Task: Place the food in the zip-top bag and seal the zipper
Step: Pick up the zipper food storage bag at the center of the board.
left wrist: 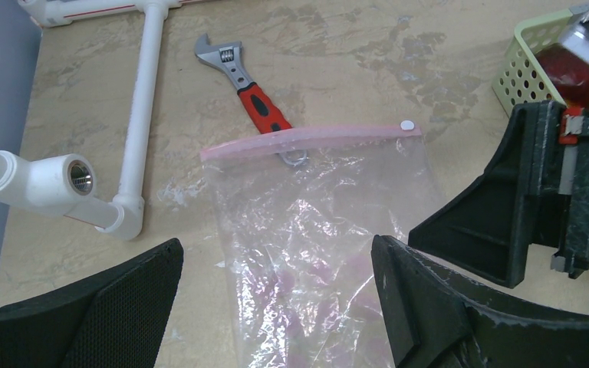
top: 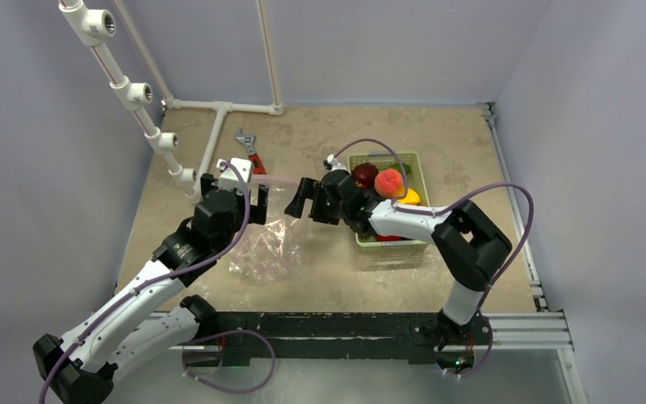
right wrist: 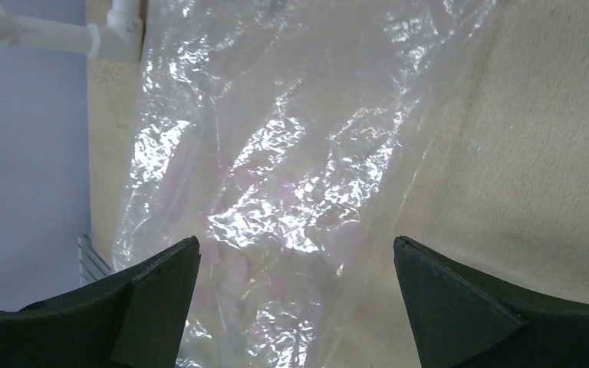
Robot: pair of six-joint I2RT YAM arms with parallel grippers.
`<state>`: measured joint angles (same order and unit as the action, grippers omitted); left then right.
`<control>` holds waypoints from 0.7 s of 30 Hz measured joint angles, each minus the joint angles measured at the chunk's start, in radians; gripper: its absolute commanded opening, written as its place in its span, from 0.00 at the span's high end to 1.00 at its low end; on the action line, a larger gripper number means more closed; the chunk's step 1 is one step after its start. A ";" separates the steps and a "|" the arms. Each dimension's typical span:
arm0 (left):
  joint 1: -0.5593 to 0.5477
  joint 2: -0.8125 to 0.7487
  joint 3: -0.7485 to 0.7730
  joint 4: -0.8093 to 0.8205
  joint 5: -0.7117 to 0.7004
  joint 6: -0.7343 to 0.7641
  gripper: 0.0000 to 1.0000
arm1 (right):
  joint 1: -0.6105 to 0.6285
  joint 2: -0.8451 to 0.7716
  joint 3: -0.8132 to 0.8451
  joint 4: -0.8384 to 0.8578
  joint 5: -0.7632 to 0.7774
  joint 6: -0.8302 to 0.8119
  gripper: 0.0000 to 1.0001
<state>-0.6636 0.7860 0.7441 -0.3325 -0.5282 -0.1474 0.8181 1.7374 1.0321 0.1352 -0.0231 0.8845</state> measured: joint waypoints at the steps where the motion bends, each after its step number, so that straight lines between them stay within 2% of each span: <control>1: 0.000 0.000 0.000 0.000 0.000 0.000 0.09 | 0.000 0.011 -0.005 0.010 -0.006 0.013 0.01; 9: 0.000 -0.001 0.000 0.000 0.000 0.000 0.09 | 0.000 0.061 -0.029 0.066 -0.042 0.090 0.04; 21: 0.000 -0.005 0.000 0.000 0.000 0.000 0.09 | 0.000 0.083 -0.029 0.137 -0.076 0.126 0.22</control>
<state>-0.6636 0.7815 0.7441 -0.3325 -0.5278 -0.1474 0.8181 1.8202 1.0035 0.2718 -0.0986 1.0103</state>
